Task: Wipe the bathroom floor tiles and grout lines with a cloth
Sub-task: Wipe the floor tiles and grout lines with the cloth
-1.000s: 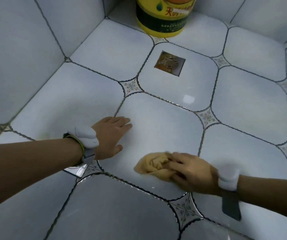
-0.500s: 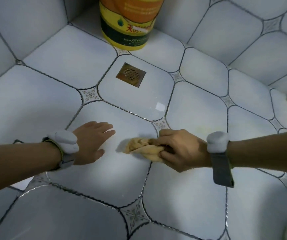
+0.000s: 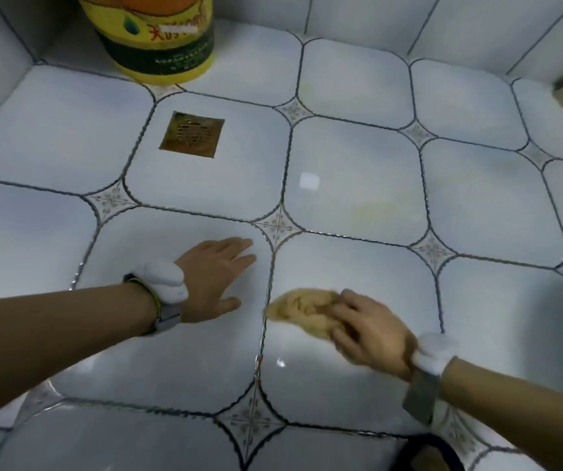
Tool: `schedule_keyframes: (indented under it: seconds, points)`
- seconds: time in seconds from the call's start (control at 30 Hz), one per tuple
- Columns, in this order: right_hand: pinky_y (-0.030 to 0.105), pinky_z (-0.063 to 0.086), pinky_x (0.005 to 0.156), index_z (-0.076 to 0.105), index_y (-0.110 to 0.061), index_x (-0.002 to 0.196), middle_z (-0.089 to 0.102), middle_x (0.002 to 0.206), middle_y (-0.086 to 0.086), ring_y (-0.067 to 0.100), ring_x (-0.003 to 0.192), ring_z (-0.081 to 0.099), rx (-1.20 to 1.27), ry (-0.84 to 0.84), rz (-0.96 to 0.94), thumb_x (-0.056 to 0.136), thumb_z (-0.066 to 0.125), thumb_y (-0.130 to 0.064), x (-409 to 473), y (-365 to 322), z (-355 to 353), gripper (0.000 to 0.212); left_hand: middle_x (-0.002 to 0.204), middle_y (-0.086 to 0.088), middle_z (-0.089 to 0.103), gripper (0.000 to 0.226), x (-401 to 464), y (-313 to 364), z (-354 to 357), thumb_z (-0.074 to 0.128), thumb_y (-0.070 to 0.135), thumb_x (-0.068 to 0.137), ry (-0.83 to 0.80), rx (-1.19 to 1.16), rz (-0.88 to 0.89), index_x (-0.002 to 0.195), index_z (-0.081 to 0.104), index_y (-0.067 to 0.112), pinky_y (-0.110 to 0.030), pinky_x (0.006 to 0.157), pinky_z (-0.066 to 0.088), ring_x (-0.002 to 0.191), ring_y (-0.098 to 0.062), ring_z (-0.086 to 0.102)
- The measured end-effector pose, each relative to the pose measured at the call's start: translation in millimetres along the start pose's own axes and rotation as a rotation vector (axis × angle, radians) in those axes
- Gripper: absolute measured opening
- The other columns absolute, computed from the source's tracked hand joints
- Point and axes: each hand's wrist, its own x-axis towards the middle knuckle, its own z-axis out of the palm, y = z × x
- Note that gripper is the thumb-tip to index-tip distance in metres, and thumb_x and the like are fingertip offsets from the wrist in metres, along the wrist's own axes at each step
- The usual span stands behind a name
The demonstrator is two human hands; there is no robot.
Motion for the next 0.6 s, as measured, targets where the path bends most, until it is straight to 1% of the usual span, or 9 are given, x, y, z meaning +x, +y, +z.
schedule_keyframes:
  seconds: [0.1, 0.17, 0.23, 0.3, 0.37, 0.43, 0.47, 0.5, 0.6]
  points:
    - [0.030, 0.041, 0.064, 0.063, -0.018, 0.103, 0.047, 0.086, -0.002, 0.030, 0.075, 0.058, -0.090, 0.251, 0.497, 0.088, 0.062, -0.026, 23, 66, -32, 0.017, 0.161, -0.002, -0.002, 0.093, 18, 19, 1, 0.050, 0.063, 0.083, -0.035, 0.022, 0.027, 0.152, 0.006, 0.019, -0.038, 0.119, 0.017, 0.148, -0.019, 0.002]
    - [0.029, 0.036, 0.063, 0.065, -0.015, 0.100, 0.048, 0.084, 0.001, 0.031, 0.074, 0.057, -0.122, 0.322, 0.652, 0.088, 0.063, -0.025, 29, 73, -32, 0.016, 0.160, -0.001, -0.003, 0.102, 21, 23, 1, 0.050, 0.068, 0.079, -0.043, 0.042, 0.007, 0.152, 0.002, 0.015, -0.039, 0.118, 0.019, 0.148, -0.019, 0.000]
    - [0.028, 0.037, 0.061, 0.063, -0.019, 0.098, 0.045, 0.083, -0.004, 0.025, 0.067, 0.053, -0.098, 0.311, 0.613, 0.087, 0.064, -0.026, 24, 52, -22, 0.013, 0.160, -0.002, -0.003, 0.109, 25, 25, 0, 0.051, 0.072, 0.076, -0.048, 0.036, -0.033, 0.151, 0.000, 0.012, -0.040, 0.118, 0.019, 0.148, -0.019, 0.000]
    - [0.026, 0.038, 0.059, 0.057, -0.025, 0.095, 0.041, 0.083, -0.009, 0.018, 0.063, 0.047, -0.015, 0.273, 0.475, 0.085, 0.064, -0.026, 10, 16, -7, 0.012, 0.160, -0.001, -0.002, 0.113, 30, 27, -3, 0.052, 0.074, 0.074, -0.037, 0.010, -0.067, 0.151, -0.002, 0.011, -0.039, 0.119, 0.017, 0.148, -0.019, 0.001]
    - [0.023, 0.036, 0.059, 0.057, -0.026, 0.098, 0.047, 0.089, -0.007, 0.015, 0.068, 0.049, 0.063, 0.172, 0.306, 0.084, 0.065, -0.026, -11, -14, 8, 0.016, 0.161, -0.002, -0.002, 0.113, 40, 31, -3, 0.051, 0.074, 0.074, -0.013, -0.006, -0.056, 0.151, -0.003, 0.012, -0.037, 0.120, 0.014, 0.148, -0.018, 0.001]
    - [0.024, 0.043, 0.067, 0.063, -0.022, 0.108, 0.057, 0.100, -0.002, 0.014, 0.080, 0.053, 0.081, 0.073, 0.162, 0.086, 0.064, -0.028, -34, -24, 18, 0.023, 0.161, -0.001, -0.004, 0.111, 48, 36, -2, 0.048, 0.074, 0.075, 0.001, -0.008, -0.007, 0.152, -0.004, 0.013, -0.034, 0.121, 0.008, 0.148, -0.016, 0.000]
    - [0.023, 0.045, 0.071, 0.064, -0.023, 0.111, 0.058, 0.103, -0.002, 0.014, 0.085, 0.055, 0.077, 0.061, 0.148, 0.086, 0.063, -0.030, -43, -21, 17, 0.025, 0.161, -0.001, -0.003, 0.109, 51, 39, -3, 0.047, 0.073, 0.076, 0.008, -0.010, 0.021, 0.152, -0.004, 0.013, -0.032, 0.120, 0.006, 0.147, -0.016, 0.000]
    - [0.024, 0.046, 0.072, 0.063, -0.026, 0.112, 0.057, 0.103, -0.006, 0.014, 0.085, 0.057, 0.064, 0.086, 0.192, 0.086, 0.061, -0.032, -50, -10, 12, 0.026, 0.161, 0.000, -0.002, 0.106, 55, 41, -3, 0.047, 0.072, 0.077, 0.023, -0.013, 0.047, 0.152, -0.003, 0.014, -0.030, 0.119, 0.003, 0.147, -0.015, 0.001]
    - [0.024, 0.045, 0.064, 0.059, -0.035, 0.106, 0.046, 0.089, -0.016, 0.013, 0.073, 0.056, -0.045, 0.254, 0.503, 0.083, 0.058, -0.037, -64, 47, -14, 0.023, 0.160, 0.001, 0.004, 0.099, 63, 51, -5, 0.044, 0.070, 0.080, 0.068, -0.017, 0.115, 0.152, 0.003, 0.016, -0.028, 0.117, 0.001, 0.147, -0.015, 0.004]
